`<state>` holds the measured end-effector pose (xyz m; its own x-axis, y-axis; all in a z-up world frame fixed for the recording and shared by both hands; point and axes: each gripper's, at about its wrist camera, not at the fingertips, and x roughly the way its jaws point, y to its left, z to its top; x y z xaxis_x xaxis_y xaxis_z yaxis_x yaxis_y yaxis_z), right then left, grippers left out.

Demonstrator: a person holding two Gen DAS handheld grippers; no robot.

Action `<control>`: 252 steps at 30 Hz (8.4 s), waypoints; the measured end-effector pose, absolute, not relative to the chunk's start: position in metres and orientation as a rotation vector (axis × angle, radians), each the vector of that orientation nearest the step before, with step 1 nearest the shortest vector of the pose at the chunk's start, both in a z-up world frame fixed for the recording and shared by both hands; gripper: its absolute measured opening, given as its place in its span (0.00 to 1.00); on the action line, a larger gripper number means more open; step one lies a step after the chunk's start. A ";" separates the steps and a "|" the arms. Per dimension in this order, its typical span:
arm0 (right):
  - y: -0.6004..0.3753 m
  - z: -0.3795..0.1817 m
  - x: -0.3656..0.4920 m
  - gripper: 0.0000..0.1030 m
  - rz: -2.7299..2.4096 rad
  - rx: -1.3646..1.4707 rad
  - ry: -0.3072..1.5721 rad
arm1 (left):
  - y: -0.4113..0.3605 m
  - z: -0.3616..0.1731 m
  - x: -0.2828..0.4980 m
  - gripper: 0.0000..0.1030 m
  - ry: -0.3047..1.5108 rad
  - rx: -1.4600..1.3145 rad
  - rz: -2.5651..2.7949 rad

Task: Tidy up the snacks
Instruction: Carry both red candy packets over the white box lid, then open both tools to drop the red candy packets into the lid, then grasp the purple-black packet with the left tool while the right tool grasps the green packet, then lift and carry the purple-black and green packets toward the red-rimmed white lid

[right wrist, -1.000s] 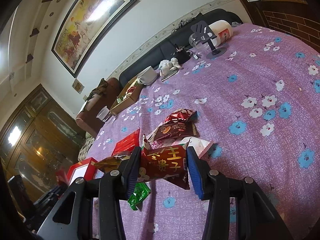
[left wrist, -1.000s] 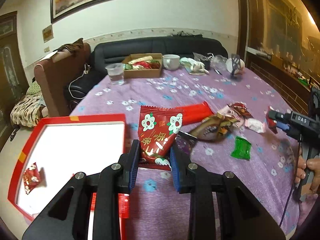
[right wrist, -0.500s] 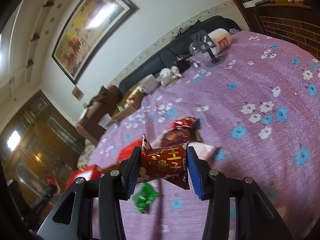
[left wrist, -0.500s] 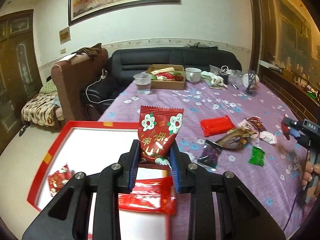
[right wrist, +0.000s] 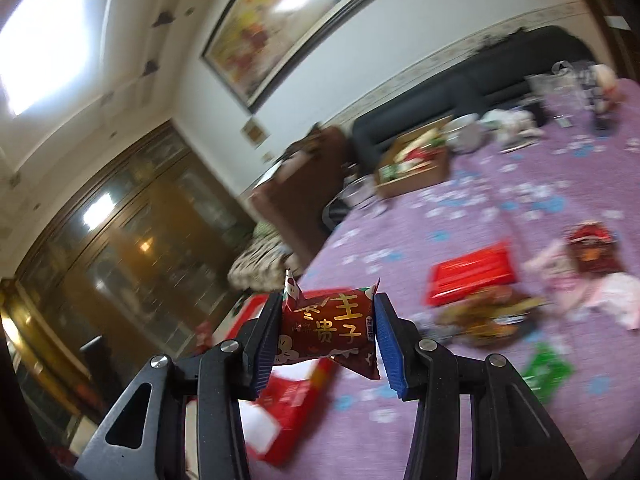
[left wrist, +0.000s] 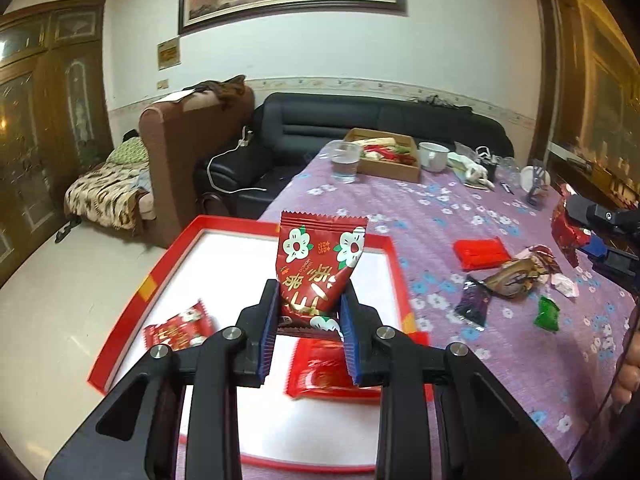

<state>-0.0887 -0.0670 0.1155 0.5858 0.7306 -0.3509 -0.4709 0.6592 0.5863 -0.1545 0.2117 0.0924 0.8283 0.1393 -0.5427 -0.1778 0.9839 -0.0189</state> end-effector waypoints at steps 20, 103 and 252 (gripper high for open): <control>0.070 0.100 -0.111 0.44 0.941 0.334 0.726 | 0.273 0.072 -0.166 0.25 0.597 -0.127 0.244; 0.055 0.032 -0.087 0.57 0.896 0.542 0.980 | 0.324 0.066 -0.176 0.71 0.555 -0.108 0.334; -0.189 0.046 -0.067 0.16 0.406 0.456 0.636 | 0.078 0.083 -0.122 0.20 0.646 0.119 -0.101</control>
